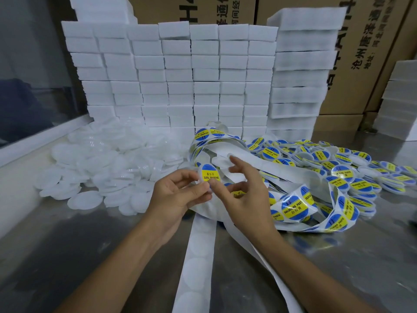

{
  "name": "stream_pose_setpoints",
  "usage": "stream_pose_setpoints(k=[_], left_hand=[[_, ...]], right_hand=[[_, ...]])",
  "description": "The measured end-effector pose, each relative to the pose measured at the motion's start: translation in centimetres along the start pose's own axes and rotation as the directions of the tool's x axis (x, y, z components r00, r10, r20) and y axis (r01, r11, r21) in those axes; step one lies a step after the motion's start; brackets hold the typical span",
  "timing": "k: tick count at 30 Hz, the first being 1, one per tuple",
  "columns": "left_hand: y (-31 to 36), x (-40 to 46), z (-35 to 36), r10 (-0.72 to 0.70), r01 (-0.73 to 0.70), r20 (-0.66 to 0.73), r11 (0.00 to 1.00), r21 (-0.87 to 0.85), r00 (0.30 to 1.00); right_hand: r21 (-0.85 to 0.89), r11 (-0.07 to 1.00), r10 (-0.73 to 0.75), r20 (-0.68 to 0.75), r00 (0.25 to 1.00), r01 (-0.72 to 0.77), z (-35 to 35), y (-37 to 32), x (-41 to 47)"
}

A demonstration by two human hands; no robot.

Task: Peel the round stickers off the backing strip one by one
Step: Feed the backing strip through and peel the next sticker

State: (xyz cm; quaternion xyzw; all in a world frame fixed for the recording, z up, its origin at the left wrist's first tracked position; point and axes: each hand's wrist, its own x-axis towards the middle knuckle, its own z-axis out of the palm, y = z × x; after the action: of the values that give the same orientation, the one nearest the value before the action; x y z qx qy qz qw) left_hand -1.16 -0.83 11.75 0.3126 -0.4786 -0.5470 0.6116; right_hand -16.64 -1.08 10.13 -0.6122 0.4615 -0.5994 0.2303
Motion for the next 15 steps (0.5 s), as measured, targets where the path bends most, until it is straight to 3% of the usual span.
stream_pose_setpoints(k=[3, 9, 15], left_hand=[[0.0, 0.0, 0.1, -0.043, 0.045, 0.048, 0.998, -0.036, 0.998], [-0.2, -0.1, 0.4, -0.105, 0.114, 0.109, 0.991, -0.071, 0.988], [-0.3, -0.1, 0.5, -0.106, 0.110, 0.055, 0.991, -0.075, 0.993]], right_hand=[[0.050, 0.999, 0.013, 0.111, 0.994, -0.018, 0.0, 0.0, 0.0], [0.097, 0.995, -0.003, -0.027, 1.000, 0.006, -0.4, 0.1, 1.1], [0.020, 1.000, -0.007, -0.024, 1.000, 0.008, 0.1, 0.3, 0.4]])
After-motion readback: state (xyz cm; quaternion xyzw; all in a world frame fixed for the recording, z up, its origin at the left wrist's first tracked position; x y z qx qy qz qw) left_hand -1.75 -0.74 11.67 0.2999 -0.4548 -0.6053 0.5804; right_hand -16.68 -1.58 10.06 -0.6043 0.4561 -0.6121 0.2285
